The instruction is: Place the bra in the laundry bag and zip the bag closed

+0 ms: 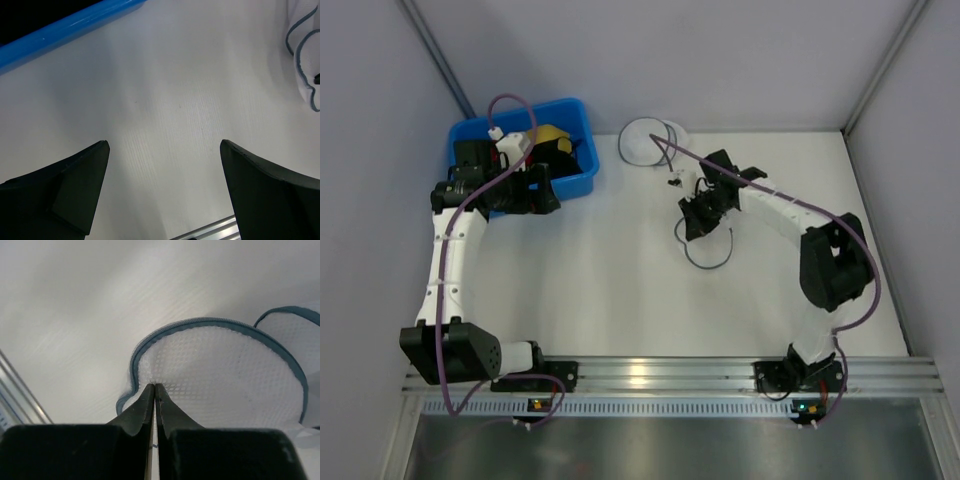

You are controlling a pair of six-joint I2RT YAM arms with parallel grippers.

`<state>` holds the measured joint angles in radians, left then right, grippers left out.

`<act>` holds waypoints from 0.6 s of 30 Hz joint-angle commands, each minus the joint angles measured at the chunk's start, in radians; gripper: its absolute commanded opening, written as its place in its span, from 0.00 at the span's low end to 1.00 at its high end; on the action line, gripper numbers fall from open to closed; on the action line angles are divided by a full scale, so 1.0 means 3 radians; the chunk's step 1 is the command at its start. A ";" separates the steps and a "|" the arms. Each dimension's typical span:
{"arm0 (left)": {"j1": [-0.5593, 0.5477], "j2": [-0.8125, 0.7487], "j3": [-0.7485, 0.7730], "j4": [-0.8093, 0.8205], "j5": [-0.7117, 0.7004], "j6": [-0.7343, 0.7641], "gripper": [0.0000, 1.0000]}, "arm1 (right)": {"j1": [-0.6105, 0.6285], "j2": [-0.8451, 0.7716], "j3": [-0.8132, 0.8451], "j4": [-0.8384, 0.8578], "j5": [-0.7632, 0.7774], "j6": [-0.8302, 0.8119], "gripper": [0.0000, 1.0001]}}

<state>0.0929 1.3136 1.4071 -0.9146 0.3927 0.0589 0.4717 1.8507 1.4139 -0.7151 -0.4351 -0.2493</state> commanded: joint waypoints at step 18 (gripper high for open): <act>-0.0476 -0.0166 -0.0497 0.0742 0.0839 -0.0166 0.89 | -0.1443 -0.1368 -0.0754 0.0460 -0.2706 0.0810 0.00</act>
<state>0.0265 1.2549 1.2751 -0.8219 0.6075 0.0452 0.1345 1.4792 1.2575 -0.6971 -1.0882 -0.0864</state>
